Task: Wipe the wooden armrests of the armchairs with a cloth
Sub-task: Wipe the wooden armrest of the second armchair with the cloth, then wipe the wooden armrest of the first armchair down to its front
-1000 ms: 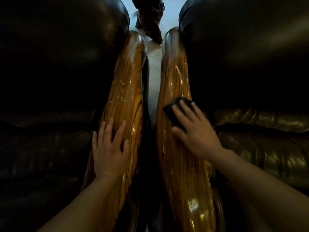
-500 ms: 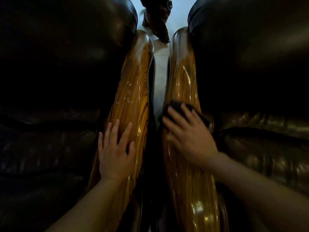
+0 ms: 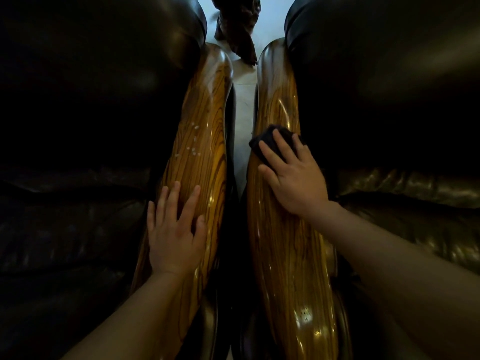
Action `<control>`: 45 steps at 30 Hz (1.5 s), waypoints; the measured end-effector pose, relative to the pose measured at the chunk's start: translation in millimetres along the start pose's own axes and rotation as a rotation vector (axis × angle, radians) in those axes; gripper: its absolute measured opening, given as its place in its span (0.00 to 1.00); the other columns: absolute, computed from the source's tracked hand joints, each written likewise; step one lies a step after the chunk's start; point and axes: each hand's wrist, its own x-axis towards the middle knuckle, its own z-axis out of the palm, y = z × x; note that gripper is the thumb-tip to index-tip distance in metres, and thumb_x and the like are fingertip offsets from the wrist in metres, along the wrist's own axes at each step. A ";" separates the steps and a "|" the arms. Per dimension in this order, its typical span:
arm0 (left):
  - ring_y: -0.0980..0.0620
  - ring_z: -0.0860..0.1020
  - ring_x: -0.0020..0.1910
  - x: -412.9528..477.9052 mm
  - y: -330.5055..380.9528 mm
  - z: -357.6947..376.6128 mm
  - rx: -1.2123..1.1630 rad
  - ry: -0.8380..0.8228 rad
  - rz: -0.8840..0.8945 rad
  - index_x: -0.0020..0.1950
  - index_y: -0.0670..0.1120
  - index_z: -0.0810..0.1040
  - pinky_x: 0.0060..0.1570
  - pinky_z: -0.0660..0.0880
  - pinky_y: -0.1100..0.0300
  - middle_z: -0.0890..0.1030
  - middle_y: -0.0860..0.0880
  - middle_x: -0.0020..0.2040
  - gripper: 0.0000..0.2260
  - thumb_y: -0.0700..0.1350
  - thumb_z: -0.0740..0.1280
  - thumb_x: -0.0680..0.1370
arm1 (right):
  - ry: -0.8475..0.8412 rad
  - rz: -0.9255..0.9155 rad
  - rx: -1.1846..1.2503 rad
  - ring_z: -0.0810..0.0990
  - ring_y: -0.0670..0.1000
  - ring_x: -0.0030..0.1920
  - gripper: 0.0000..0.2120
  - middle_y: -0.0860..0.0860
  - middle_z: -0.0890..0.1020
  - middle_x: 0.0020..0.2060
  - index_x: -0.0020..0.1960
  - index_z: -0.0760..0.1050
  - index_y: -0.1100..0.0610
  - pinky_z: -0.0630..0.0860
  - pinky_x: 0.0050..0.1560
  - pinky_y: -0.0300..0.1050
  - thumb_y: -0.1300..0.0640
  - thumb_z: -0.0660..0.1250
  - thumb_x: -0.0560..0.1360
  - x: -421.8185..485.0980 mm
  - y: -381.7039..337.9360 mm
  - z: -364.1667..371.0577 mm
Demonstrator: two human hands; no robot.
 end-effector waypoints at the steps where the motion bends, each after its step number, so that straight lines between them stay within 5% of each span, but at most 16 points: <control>1: 0.48 0.51 0.81 0.1 0.8 -0.3 -0.001 0.000 -0.001 0.79 0.59 0.57 0.78 0.48 0.41 0.57 0.47 0.81 0.26 0.56 0.53 0.80 | 0.012 -0.036 -0.008 0.44 0.58 0.80 0.27 0.47 0.52 0.80 0.79 0.52 0.39 0.46 0.78 0.60 0.34 0.41 0.81 -13.0 -3.3 2.9; 12: 0.47 0.49 0.81 -0.5 3.3 -3.9 0.000 -0.030 0.000 0.80 0.59 0.54 0.78 0.46 0.40 0.55 0.47 0.82 0.26 0.57 0.50 0.81 | -0.074 -0.533 -0.080 0.47 0.66 0.79 0.25 0.46 0.52 0.81 0.80 0.53 0.42 0.50 0.74 0.67 0.42 0.51 0.84 -182.5 10.5 45.1; 18: 0.53 0.42 0.81 -3.7 -10.4 -16.1 -0.093 -0.081 0.033 0.80 0.62 0.50 0.78 0.40 0.48 0.49 0.50 0.82 0.25 0.60 0.48 0.82 | 0.084 -0.203 -0.022 0.48 0.63 0.79 0.23 0.47 0.55 0.80 0.78 0.55 0.38 0.49 0.76 0.64 0.42 0.49 0.83 -104.6 -8.8 27.8; 22: 0.53 0.41 0.80 -19.0 -27.2 -20.1 -0.112 -0.095 -0.018 0.80 0.63 0.49 0.77 0.45 0.49 0.48 0.51 0.82 0.26 0.62 0.47 0.82 | 0.187 0.011 0.081 0.54 0.61 0.77 0.23 0.50 0.61 0.78 0.76 0.62 0.42 0.56 0.73 0.64 0.51 0.59 0.82 -76.8 -27.1 23.9; 24: 0.52 0.41 0.80 -19.6 -27.7 -17.2 -0.108 -0.129 -0.008 0.80 0.64 0.48 0.76 0.49 0.48 0.46 0.52 0.82 0.26 0.64 0.47 0.81 | 0.206 -0.018 0.090 0.59 0.62 0.74 0.26 0.51 0.65 0.77 0.74 0.68 0.46 0.63 0.68 0.65 0.56 0.66 0.77 -105.2 -36.0 31.8; 27: 0.51 0.41 0.81 -14.9 -28.0 -12.6 -0.074 -0.121 0.038 0.80 0.63 0.50 0.77 0.51 0.45 0.46 0.51 0.82 0.25 0.63 0.47 0.82 | 0.151 -0.299 0.031 0.69 0.65 0.67 0.29 0.51 0.70 0.73 0.69 0.75 0.50 0.71 0.59 0.63 0.59 0.76 0.70 -145.1 -30.1 33.4; 30: 0.51 0.41 0.81 -17.9 -30.8 -6.5 -0.058 -0.080 0.066 0.80 0.62 0.50 0.78 0.50 0.45 0.46 0.51 0.82 0.25 0.61 0.47 0.83 | 0.177 -0.269 0.242 0.73 0.57 0.58 0.23 0.45 0.74 0.69 0.69 0.73 0.47 0.73 0.50 0.50 0.60 0.69 0.75 -119.1 -32.1 12.6; 33: 0.51 0.43 0.81 -20.4 -34.5 -0.9 -0.061 -0.021 0.077 0.80 0.62 0.51 0.77 0.51 0.46 0.48 0.52 0.82 0.24 0.60 0.49 0.83 | 0.178 -0.086 0.661 0.75 0.40 0.52 0.19 0.27 0.74 0.55 0.69 0.69 0.39 0.76 0.46 0.45 0.53 0.60 0.80 -60.5 -69.1 -12.4; 35: 0.52 0.45 0.81 -20.4 -36.8 0.7 -0.080 0.005 0.075 0.80 0.61 0.54 0.77 0.52 0.47 0.51 0.52 0.82 0.24 0.58 0.51 0.83 | 0.199 -0.074 0.772 0.78 0.42 0.45 0.17 0.33 0.78 0.49 0.67 0.70 0.37 0.78 0.40 0.45 0.52 0.59 0.81 -11.9 -92.0 -19.1; 37: 0.51 0.47 0.81 -21.2 -37.8 1.1 -0.090 0.025 0.081 0.79 0.59 0.58 0.78 0.52 0.47 0.54 0.51 0.82 0.24 0.56 0.53 0.83 | 0.210 -0.087 0.748 0.79 0.46 0.48 0.17 0.41 0.80 0.51 0.69 0.72 0.43 0.78 0.46 0.48 0.54 0.60 0.82 31.1 -111.0 -18.4; 40: 0.50 0.49 0.81 -20.4 -36.2 -0.8 -0.100 0.032 0.078 0.78 0.57 0.61 0.78 0.52 0.48 0.57 0.49 0.81 0.24 0.53 0.55 0.82 | 0.157 -0.088 0.462 0.72 0.58 0.62 0.19 0.51 0.77 0.67 0.72 0.71 0.50 0.69 0.62 0.49 0.58 0.60 0.82 49.0 -129.3 3.5; 42: 0.49 0.50 0.81 -20.0 -35.6 -1.9 -0.095 0.017 0.068 0.78 0.57 0.62 0.78 0.52 0.48 0.57 0.48 0.81 0.24 0.52 0.55 0.81 | 0.188 -0.178 0.199 0.69 0.61 0.62 0.19 0.52 0.72 0.73 0.72 0.71 0.51 0.68 0.62 0.51 0.59 0.61 0.81 24.2 -132.9 19.3; 45: 0.49 0.50 0.81 -20.0 -35.3 -2.8 -0.080 -0.002 0.061 0.77 0.56 0.62 0.77 0.52 0.48 0.56 0.49 0.81 0.24 0.52 0.55 0.81 | 0.174 -0.342 0.118 0.69 0.62 0.63 0.19 0.52 0.71 0.74 0.71 0.71 0.51 0.71 0.61 0.55 0.55 0.61 0.80 -21.7 -129.8 34.9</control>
